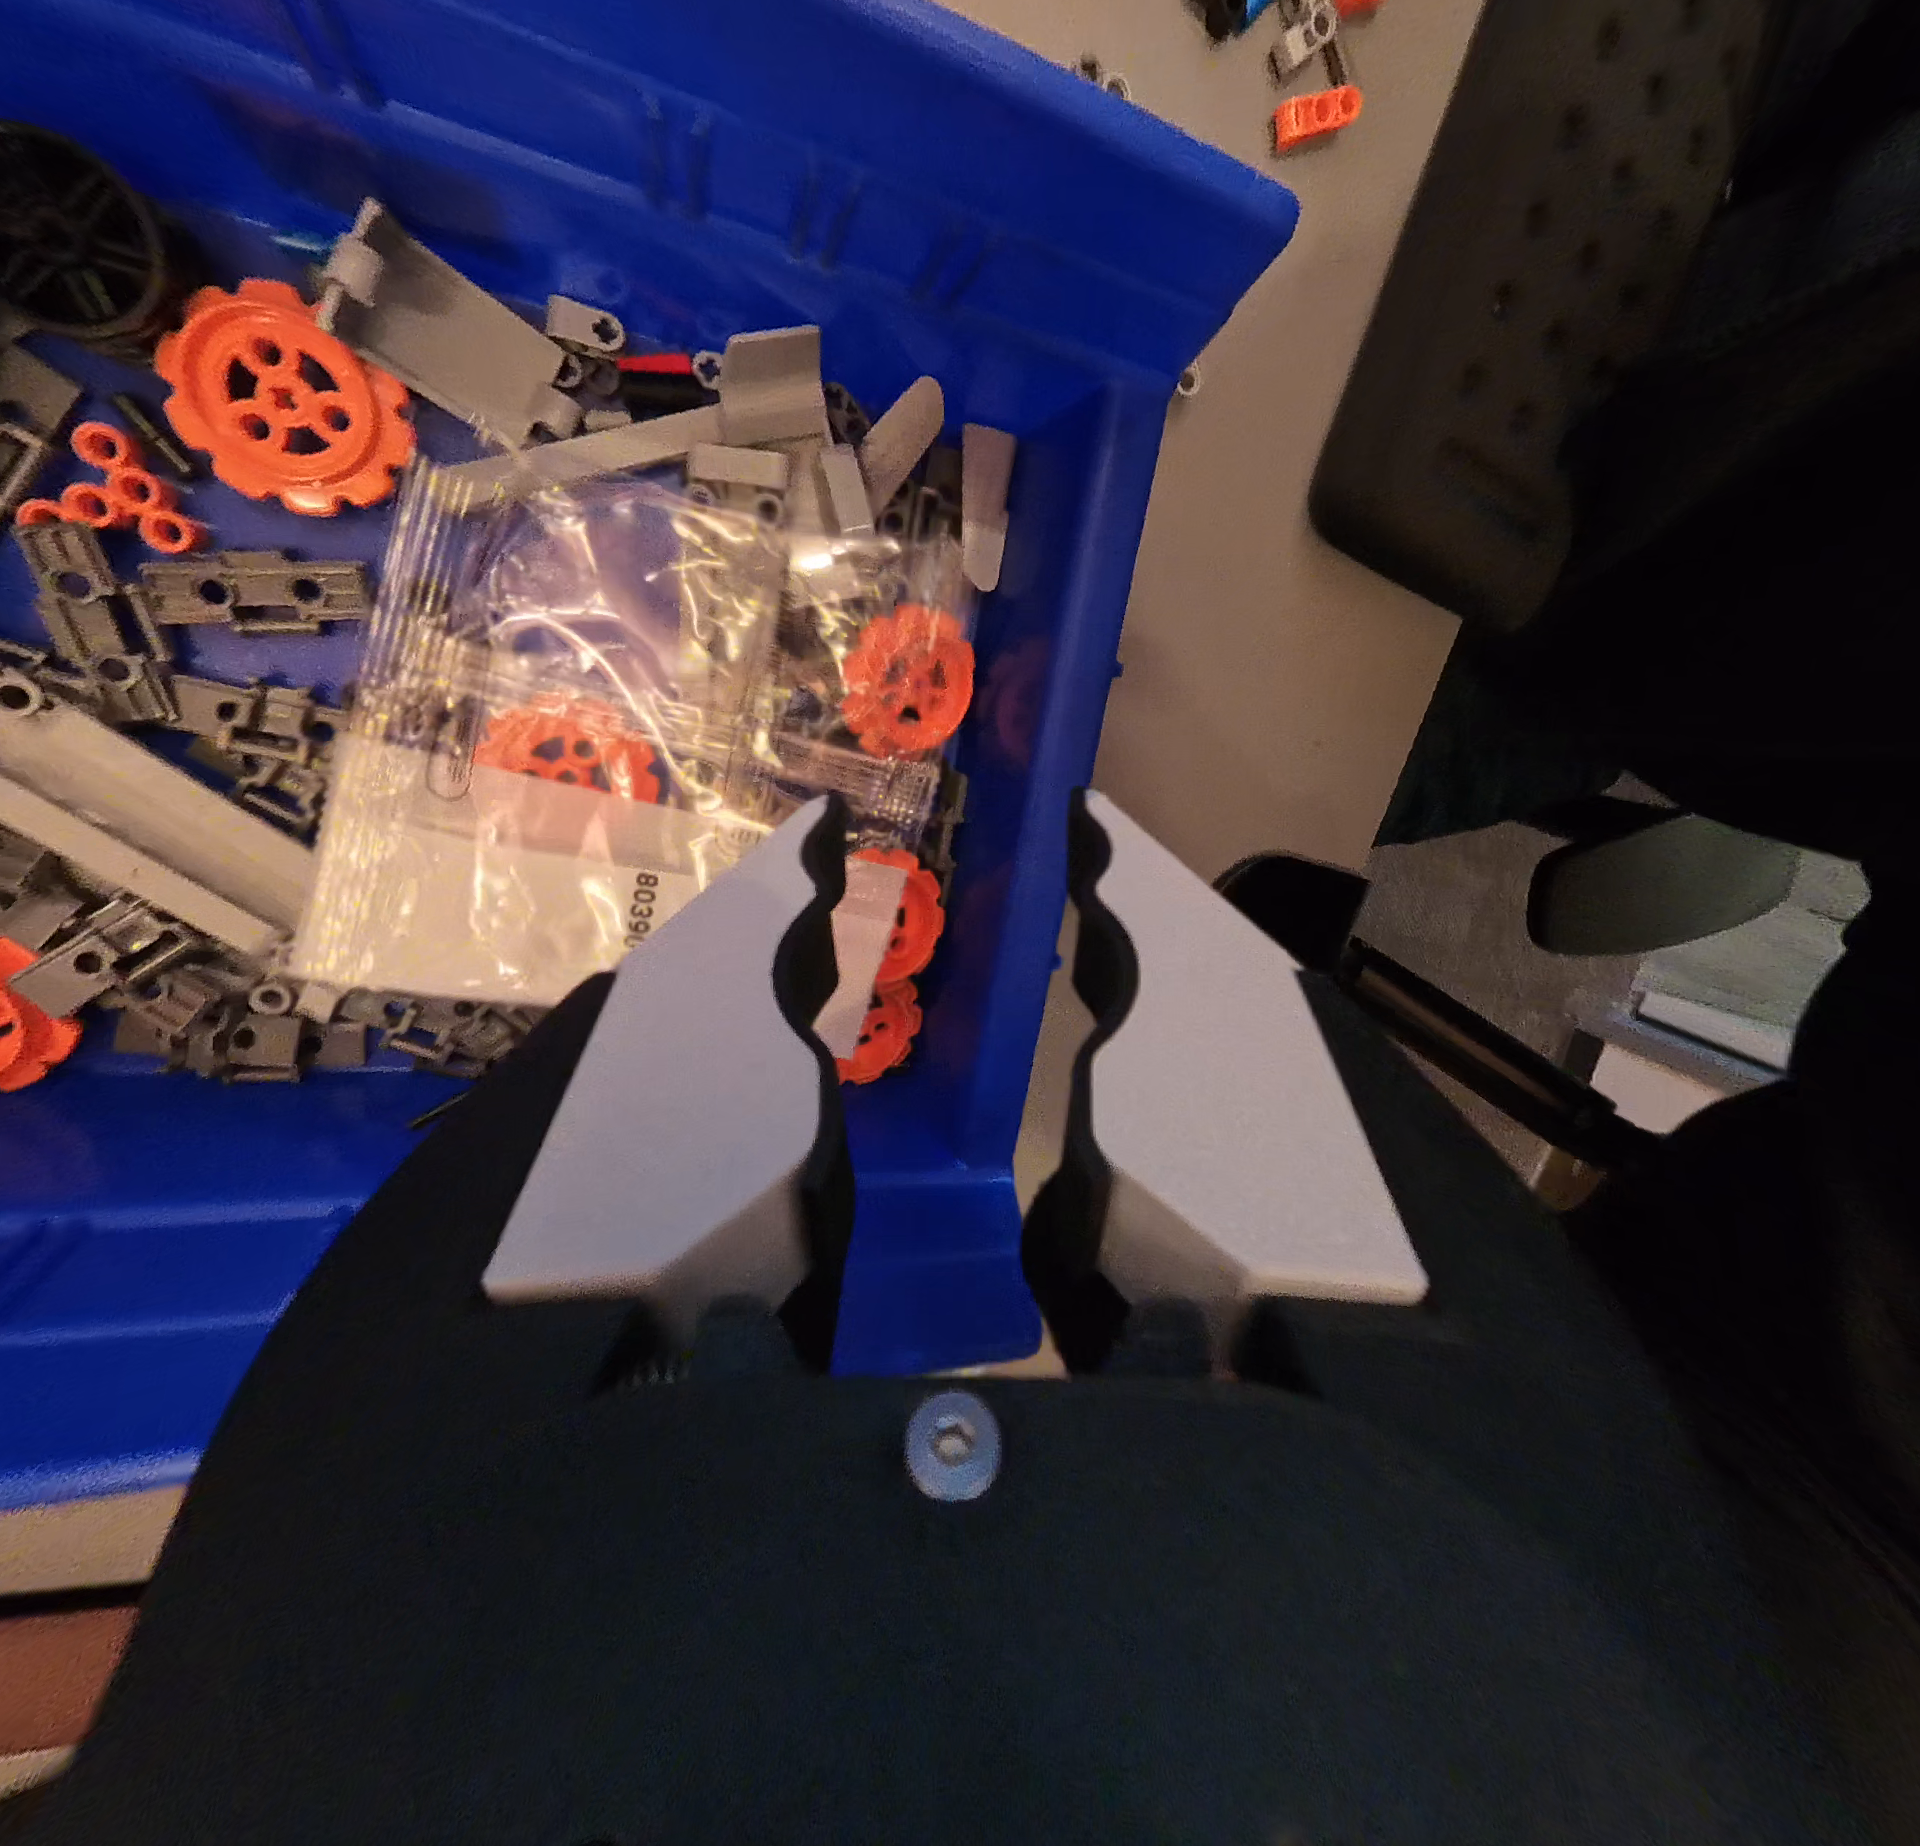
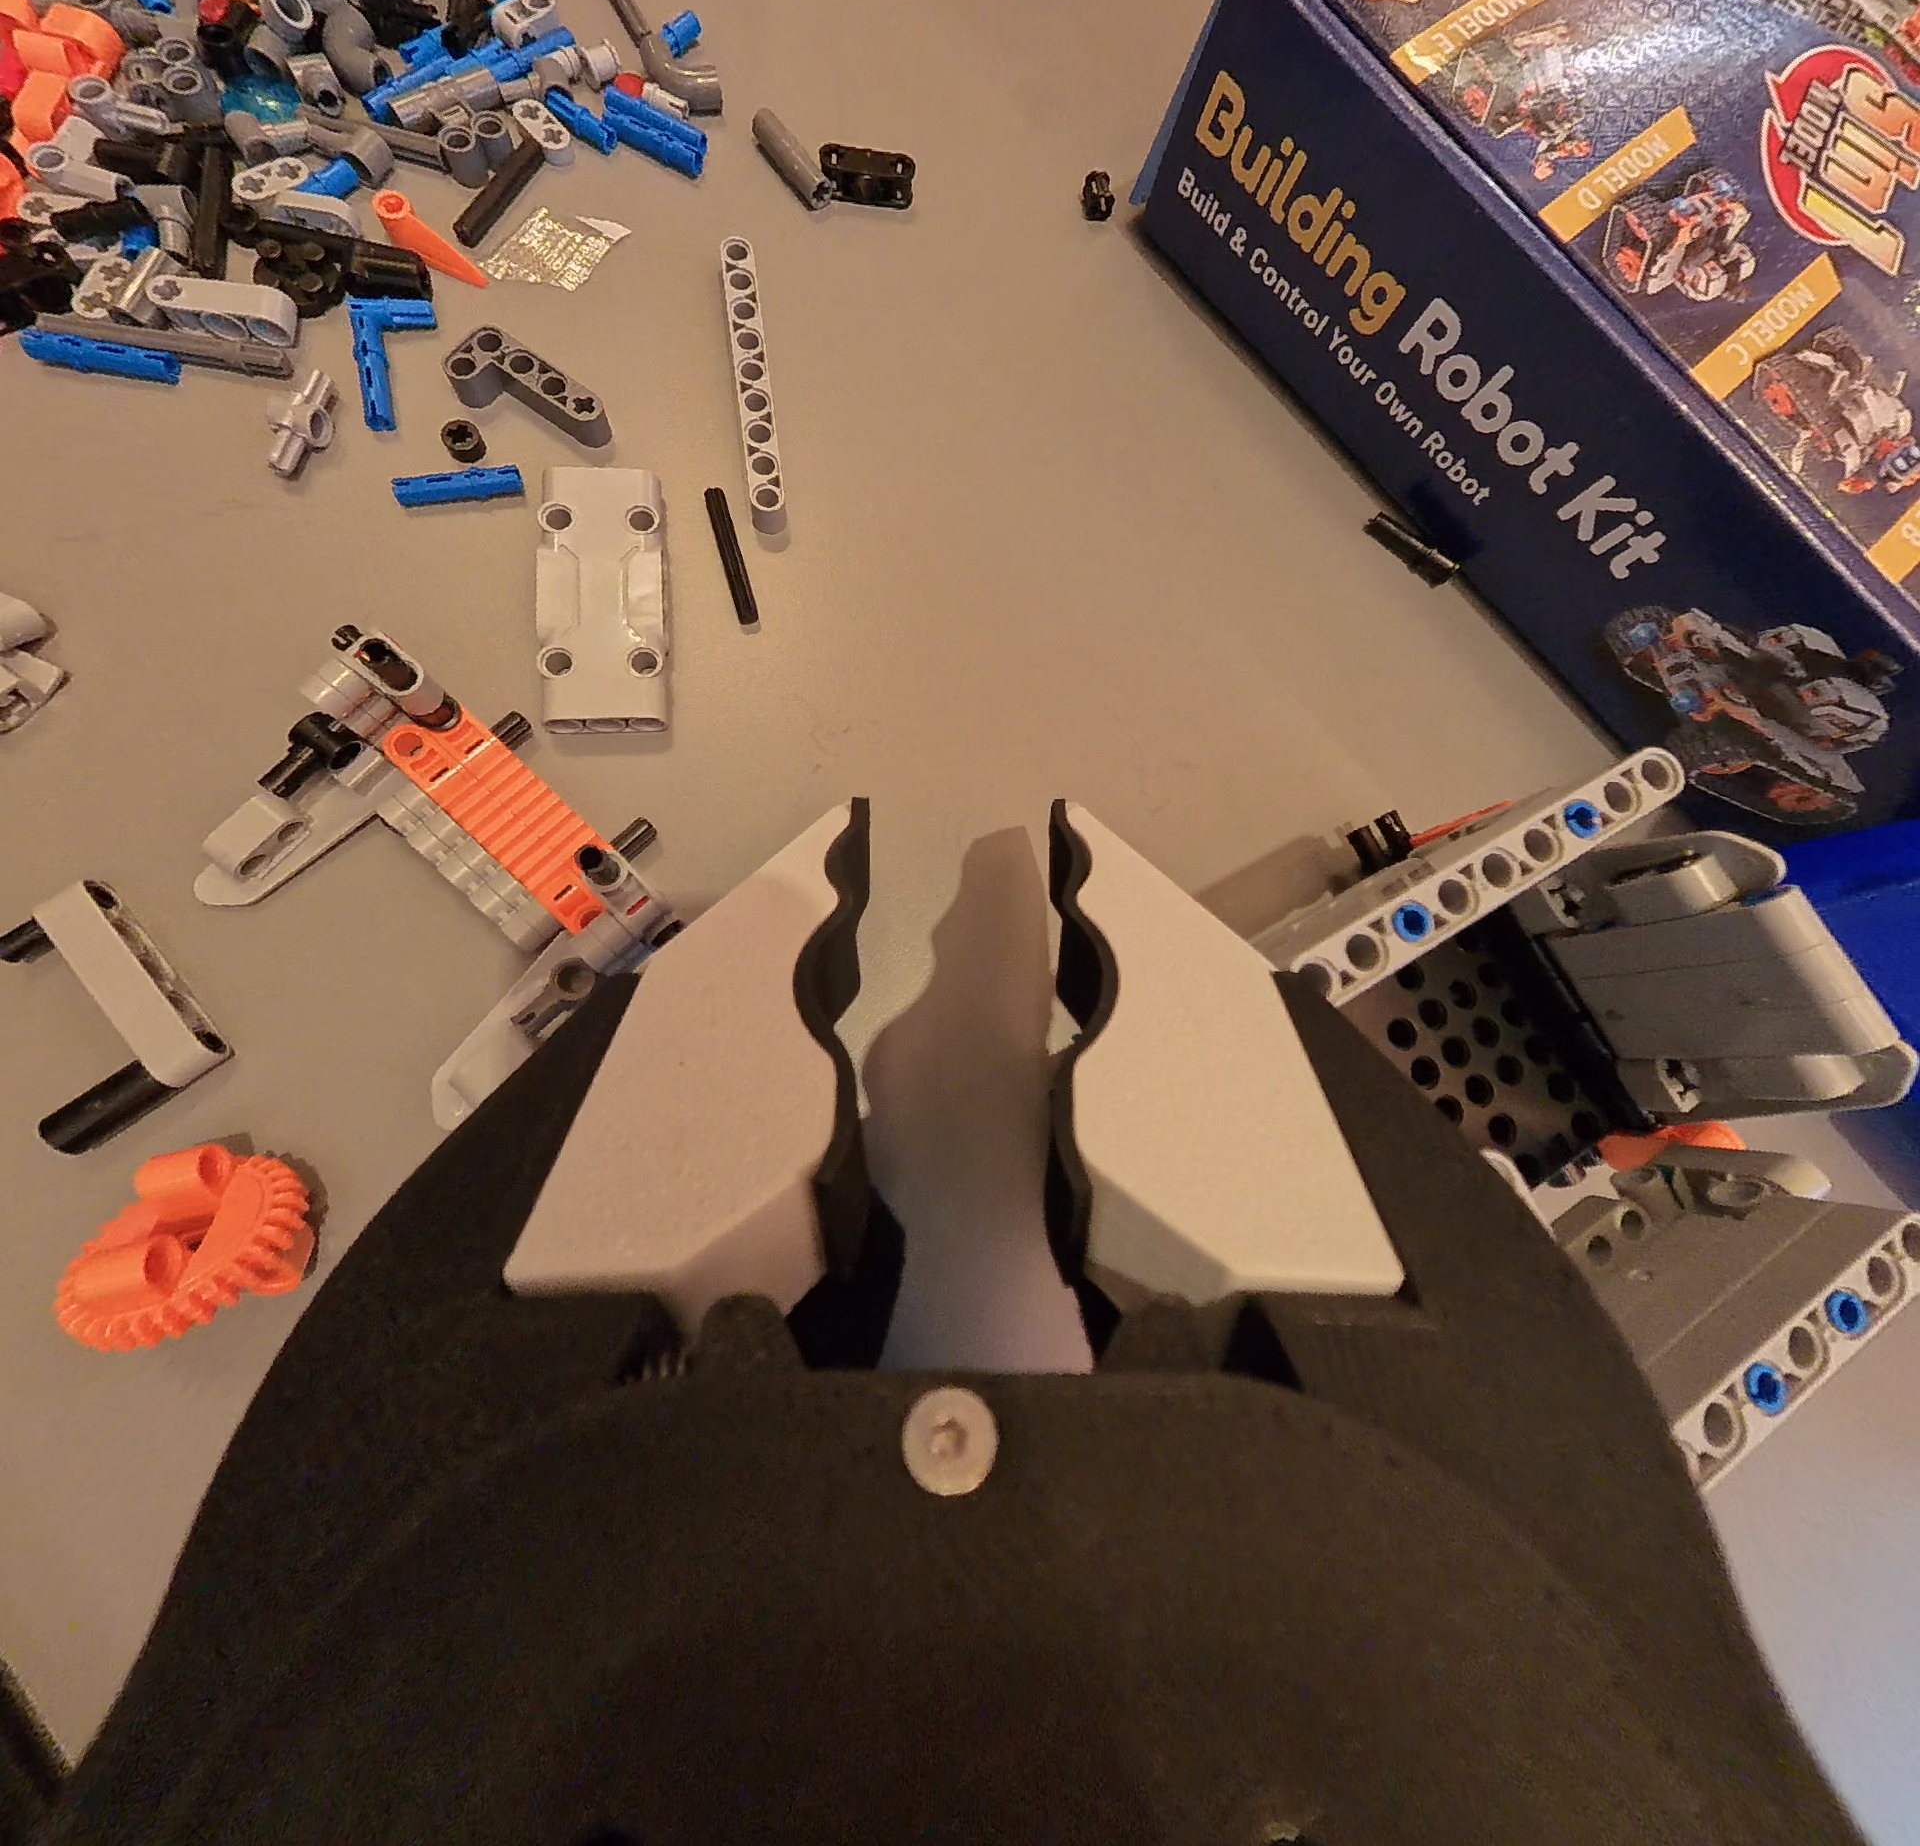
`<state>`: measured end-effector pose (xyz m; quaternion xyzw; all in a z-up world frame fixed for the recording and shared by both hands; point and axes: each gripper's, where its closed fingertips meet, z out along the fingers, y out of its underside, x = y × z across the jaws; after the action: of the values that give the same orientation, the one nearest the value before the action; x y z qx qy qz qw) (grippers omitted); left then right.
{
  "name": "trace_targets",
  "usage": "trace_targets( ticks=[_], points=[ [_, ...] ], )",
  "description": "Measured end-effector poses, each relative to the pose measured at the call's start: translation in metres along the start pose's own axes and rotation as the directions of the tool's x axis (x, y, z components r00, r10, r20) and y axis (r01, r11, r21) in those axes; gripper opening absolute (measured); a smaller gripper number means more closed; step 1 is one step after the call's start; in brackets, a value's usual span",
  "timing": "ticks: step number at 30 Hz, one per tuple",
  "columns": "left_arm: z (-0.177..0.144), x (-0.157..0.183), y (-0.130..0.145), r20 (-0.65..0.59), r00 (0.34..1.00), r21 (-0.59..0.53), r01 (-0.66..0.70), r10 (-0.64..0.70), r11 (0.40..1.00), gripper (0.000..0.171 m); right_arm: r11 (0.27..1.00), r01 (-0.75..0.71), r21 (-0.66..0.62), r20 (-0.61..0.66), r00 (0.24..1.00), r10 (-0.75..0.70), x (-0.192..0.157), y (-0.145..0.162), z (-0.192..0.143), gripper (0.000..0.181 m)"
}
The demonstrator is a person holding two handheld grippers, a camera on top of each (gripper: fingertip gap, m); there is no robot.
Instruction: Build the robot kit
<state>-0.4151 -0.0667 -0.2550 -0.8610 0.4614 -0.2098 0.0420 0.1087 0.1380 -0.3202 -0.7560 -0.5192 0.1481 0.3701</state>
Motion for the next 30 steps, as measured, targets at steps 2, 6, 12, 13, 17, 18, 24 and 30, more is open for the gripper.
trace_targets(
  ticks=[2,6,12,13,17,18,24,30],
  points=[
    [-0.009,-0.006,-0.003,0.034,0.999,0.046,0.016,-0.018,0.999,0.050,1.000,0.000,0.001,0.001,1.000,0.000,0.000,0.000,0.000,0.033],
    [-0.028,-0.036,-0.012,0.170,0.982,0.135,0.060,-0.083,0.989,0.045,1.000,-0.001,0.001,0.002,1.000,0.001,0.000,0.000,0.000,0.033],
    [-0.035,-0.125,-0.015,0.415,0.869,0.143,0.231,-0.270,0.962,0.046,1.000,-0.001,0.000,0.000,1.000,0.001,0.000,0.000,0.000,0.033],
    [-0.029,-0.136,-0.012,0.416,0.857,0.128,0.275,-0.304,0.953,0.047,1.000,-0.001,0.000,0.000,1.000,0.001,0.000,0.000,0.000,0.033],
    [-0.005,-0.172,0.003,0.477,0.809,-0.002,0.392,-0.343,0.920,0.050,1.000,0.000,0.000,0.000,1.000,0.000,0.000,0.000,0.000,0.032],
    [0.000,-0.178,0.008,0.488,0.802,-0.034,0.412,-0.345,0.910,0.049,1.000,-0.001,0.001,0.001,1.000,0.001,0.000,0.000,0.000,0.033],
    [0.016,-0.174,0.012,0.463,0.816,-0.087,0.431,-0.347,0.898,0.027,1.000,0.000,0.002,0.003,1.000,0.000,0.000,0.000,0.000,0.033],
    [0.024,-0.146,0.011,0.424,0.860,-0.127,0.369,-0.286,0.921,0.024,1.000,0.002,0.000,0.003,1.000,-0.002,-0.001,0.000,0.000,0.033]
  ],
)
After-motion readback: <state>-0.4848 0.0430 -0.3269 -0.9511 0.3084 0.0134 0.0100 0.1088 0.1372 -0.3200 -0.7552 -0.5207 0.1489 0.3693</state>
